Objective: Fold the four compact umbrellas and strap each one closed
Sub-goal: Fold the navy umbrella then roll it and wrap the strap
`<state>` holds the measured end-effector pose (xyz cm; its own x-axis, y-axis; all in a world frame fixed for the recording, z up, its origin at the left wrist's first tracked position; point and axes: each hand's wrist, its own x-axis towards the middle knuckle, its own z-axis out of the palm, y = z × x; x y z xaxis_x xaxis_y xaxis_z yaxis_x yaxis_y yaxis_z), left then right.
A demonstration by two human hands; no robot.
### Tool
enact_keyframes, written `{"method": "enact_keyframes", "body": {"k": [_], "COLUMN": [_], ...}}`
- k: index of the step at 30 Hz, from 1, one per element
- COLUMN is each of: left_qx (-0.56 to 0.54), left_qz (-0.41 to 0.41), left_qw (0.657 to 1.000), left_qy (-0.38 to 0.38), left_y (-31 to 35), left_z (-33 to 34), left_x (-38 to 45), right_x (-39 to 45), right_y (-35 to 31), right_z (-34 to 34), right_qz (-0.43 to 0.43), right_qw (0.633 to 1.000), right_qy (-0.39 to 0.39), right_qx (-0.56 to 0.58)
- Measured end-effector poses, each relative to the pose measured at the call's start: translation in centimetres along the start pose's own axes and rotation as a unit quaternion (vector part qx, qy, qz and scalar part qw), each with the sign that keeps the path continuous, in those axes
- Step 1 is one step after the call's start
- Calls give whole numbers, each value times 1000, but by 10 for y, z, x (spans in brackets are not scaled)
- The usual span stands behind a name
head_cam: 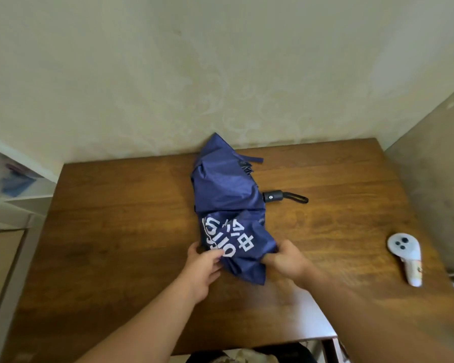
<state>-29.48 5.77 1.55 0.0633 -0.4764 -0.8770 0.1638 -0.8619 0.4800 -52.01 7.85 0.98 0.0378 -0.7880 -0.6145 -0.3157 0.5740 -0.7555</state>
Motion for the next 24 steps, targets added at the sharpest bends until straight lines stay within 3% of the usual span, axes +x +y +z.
{"method": "enact_keyframes", "body": {"k": [3, 6, 7, 9, 11, 13, 14, 16, 19, 22, 24], "left_qx": [-131, -231, -252, -223, -68, 122, 173, 194, 120, 62, 61], "left_qz": [-8, 56, 88, 157, 235, 290, 283, 191, 33, 20, 46], "left_qw": [988, 962, 952, 950, 962, 949, 942, 957, 992, 997, 995], "left_qy": [-79, -133, -147, -155, -118, -15, 43, 104, 30, 28, 61], "left_y": [47, 101, 118, 145, 151, 131, 112, 68, 16, -5, -8], "left_z": [6, 13, 13, 11, 8, 3, -2, -11, -12, -4, 0], "left_x": [-4, -10, -11, -18, -22, -18, -10, 9, 26, 30, 29], "right_x": [-1, 4, 6, 4, 4, 7, 6, 9, 9, 17, 25], "right_y": [-51, -93, -99, -101, -86, -60, -47, -16, 2, -9, -29], "right_z": [-16, -33, -36, -35, -28, -17, -10, 3, 20, 25, 22], "right_qz": [30, -26, -35, -38, -35, 4, 31, 68, 35, -32, -60], "right_qw": [965, 881, 884, 925, 967, 990, 994, 996, 996, 995, 995], "right_qy": [-33, 23, 63, 112, 139, 123, 96, 49, 12, 6, 63], "right_qx": [259, 472, 463, 362, 211, 73, 39, -13, -76, -95, -54]}}
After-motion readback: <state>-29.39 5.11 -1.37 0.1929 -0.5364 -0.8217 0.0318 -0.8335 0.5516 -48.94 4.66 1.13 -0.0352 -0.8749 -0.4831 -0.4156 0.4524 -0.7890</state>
